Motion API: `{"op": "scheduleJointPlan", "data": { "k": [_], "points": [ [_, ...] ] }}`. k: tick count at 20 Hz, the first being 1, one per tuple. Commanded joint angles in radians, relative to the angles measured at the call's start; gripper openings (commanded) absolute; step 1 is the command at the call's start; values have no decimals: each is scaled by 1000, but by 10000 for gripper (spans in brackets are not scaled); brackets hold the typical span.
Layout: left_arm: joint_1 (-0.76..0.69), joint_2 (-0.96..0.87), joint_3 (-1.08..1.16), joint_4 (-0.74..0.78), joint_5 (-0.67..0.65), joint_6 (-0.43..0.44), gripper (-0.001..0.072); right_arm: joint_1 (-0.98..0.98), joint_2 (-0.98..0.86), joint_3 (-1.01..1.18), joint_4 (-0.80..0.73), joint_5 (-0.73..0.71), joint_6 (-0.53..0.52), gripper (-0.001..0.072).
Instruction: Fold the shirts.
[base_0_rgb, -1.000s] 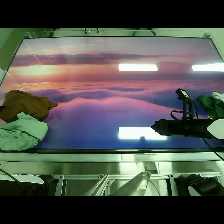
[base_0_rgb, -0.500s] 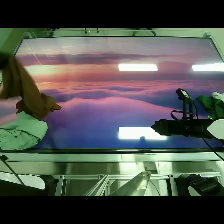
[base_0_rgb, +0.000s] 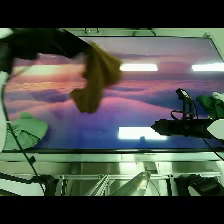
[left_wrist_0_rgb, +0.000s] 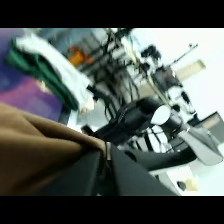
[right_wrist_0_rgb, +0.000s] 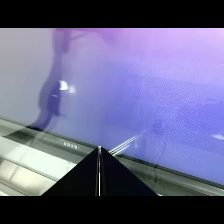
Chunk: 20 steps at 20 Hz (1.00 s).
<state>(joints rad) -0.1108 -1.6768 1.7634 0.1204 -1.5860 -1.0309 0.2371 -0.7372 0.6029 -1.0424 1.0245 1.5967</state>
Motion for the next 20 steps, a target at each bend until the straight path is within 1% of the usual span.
{"op": "scheduleJointPlan", "data": {
  "k": [1, 2, 4, 5, 7, 8, 9, 10, 11, 12, 14, 15, 18, 19, 20],
  "points": [
    [-160, 4, -123, 233, 137, -2, 579, 1, 1, 0, 0, 12, 0, 21],
    [-160, 4, -138, 260, 154, -13, 720, 1, 1, 0, 1, 31, 0, 21],
    [-115, 6, -140, 317, 143, -47, 713, 1, 1, 0, 0, 93, 0, 21],
    [-80, 5, -140, 347, 122, -74, 712, -3, 1, 0, 0, 98, 0, 21],
    [-10, 5, -141, 474, 85, -123, 712, -34, 1, 3, 0, 72, 4, 21],
    [22, 6, -153, 542, 88, -150, 712, -67, 0, 8, 0, 43, 4, 22],
    [50, 5, -178, 569, 95, -166, 712, -109, -3, 15, 0, 17, 4, 48],
    [81, 5, -223, 568, 108, -167, 712, -169, -15, 24, 0, -13, 4, 294],
    [112, 5, -268, 569, 130, -167, 712, -232, -35, 34, 0, -39, 3, 515],
    [141, 5, -315, 568, 160, -166, 712, -299, -66, 45, 0, -64, -13, 520],
    [195, 5, -405, 567, 255, -163, 711, -407, -153, 58, 8, -116, -100, 522],
    [212, 0, -440, 567, 302, -151, 702, -446, -206, 58, 40, -139, -150, 525],
    [227, -75, -455, 512, 318, -103, 704, -511, -410, 80, 286, -179, -343, 528],
    [224, -111, -455, 475, 319, -91, 705, -510, -484, 97, 361, -194, -385, 527],
    [217, -148, -449, 447, 319, -84, 704, -508, -558, 120, 415, -198, -398, 526]
  ]
}}
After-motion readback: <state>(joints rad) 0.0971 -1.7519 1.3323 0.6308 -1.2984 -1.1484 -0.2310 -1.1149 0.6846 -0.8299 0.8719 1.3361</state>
